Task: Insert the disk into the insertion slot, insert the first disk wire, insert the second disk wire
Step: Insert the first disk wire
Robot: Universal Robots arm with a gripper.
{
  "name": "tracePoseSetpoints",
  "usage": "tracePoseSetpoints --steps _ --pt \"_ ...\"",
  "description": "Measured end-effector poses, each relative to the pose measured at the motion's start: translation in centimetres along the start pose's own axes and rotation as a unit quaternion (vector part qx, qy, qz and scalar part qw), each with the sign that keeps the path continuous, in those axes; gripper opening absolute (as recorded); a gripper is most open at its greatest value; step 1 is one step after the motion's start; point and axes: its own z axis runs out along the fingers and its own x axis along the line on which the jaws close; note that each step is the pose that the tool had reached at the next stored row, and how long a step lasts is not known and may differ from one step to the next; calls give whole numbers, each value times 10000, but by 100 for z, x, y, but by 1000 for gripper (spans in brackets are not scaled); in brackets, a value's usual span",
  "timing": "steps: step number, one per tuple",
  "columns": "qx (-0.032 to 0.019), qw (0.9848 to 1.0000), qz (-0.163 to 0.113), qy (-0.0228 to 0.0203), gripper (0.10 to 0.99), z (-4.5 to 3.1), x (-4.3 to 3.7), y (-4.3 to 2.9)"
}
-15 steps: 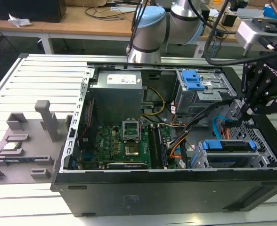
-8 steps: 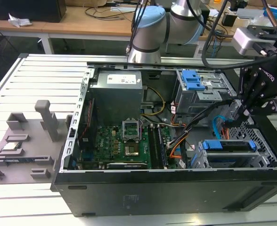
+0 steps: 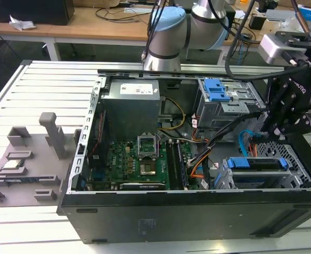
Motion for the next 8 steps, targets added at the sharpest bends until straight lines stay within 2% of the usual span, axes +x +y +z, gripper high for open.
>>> tracePoseSetpoints --steps 1,4,8 --pt "0 10000 0 12 302 40 -17 7" --pt "1 10000 1 31 302 92 -21 13" --pt "1 10000 2 40 302 99 -19 14"
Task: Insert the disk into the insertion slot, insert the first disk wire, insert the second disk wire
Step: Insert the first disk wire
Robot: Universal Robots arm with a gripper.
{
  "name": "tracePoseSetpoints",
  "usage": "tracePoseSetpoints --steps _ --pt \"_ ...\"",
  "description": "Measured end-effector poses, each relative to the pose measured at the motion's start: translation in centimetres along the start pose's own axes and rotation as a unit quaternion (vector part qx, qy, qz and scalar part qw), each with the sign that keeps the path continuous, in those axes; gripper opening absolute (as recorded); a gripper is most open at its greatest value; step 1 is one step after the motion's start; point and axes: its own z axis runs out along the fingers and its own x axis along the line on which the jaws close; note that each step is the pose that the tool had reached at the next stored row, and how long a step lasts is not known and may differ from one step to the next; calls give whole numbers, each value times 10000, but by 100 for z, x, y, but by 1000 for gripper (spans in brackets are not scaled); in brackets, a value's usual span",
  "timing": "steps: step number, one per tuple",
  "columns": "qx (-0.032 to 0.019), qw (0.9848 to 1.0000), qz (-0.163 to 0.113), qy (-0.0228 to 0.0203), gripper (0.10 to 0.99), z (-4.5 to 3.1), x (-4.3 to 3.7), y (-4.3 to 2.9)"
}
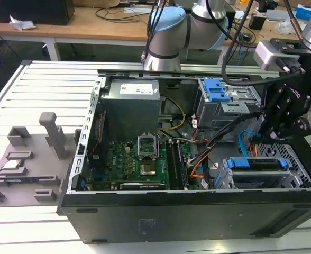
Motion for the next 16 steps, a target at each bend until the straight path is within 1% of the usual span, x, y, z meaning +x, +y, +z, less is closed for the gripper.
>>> tracePoseSetpoints --steps 3,4,6,14,16 --pt "0 10000 0 1 302 1 0 0" --pt "0 10000 0 1 286 1 0 0" --pt "0 10000 0 2 169 1 0 0" --pt "0 10000 0 6 169 1 2 0" --pt "0 10000 0 6 169 1 31 -1"
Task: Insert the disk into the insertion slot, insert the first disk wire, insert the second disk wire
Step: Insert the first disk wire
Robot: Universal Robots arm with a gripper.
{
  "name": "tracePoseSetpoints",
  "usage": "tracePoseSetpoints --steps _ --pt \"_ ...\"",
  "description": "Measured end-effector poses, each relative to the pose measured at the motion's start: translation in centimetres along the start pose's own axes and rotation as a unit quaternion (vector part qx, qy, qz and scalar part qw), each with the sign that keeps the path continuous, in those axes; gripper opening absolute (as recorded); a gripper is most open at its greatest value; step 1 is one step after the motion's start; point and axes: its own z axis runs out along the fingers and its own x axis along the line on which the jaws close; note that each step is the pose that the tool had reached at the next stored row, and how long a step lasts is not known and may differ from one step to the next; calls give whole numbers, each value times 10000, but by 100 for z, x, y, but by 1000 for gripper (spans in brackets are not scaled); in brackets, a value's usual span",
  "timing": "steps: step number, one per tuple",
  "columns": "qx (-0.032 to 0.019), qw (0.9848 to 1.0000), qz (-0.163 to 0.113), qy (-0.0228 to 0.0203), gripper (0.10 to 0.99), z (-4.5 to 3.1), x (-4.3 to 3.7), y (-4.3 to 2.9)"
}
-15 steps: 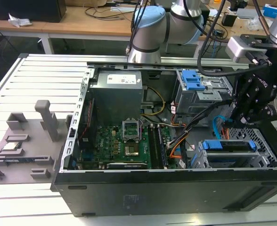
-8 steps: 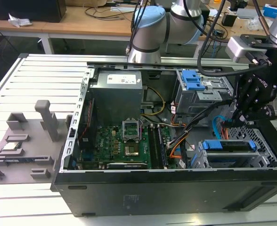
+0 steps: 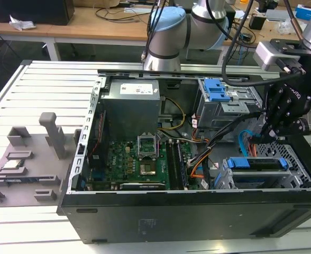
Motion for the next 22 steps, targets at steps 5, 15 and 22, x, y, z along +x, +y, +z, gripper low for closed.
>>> tracePoseSetpoints --steps 5,15,22 --pt "0 10000 0 -8 169 7 77 -2" --pt "-4 10000 -1 -15 169 49 294 -35" --pt "-6 10000 6 -17 169 133 301 -68"
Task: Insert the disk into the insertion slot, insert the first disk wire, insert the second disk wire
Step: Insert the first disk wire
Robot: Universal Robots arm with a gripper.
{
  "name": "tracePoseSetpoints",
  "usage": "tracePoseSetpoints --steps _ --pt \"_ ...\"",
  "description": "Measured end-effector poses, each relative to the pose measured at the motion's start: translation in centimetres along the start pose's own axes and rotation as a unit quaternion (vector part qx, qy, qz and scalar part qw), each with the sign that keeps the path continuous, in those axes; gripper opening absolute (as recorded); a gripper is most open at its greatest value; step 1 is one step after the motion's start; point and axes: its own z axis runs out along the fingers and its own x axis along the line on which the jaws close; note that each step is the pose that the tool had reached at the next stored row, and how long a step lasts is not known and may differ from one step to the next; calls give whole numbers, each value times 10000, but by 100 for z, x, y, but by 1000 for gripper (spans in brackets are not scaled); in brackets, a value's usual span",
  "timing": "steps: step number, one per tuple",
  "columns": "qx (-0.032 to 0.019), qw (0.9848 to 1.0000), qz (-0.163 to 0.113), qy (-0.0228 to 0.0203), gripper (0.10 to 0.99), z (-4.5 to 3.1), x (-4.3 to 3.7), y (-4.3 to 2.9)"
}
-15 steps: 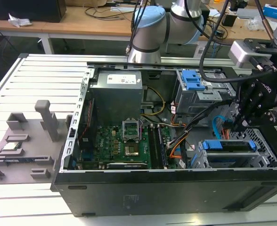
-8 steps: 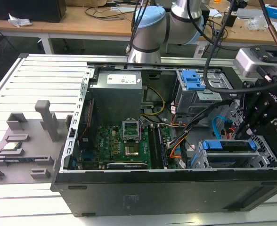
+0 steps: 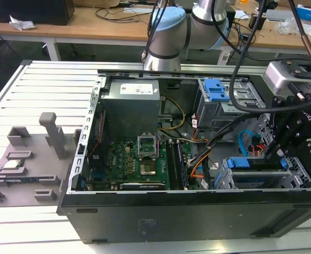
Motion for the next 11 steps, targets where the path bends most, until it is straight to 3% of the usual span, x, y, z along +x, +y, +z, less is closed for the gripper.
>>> tracePoseSetpoints --steps 11 --pt "0 10000 0 -2 169 73 -1 -4"
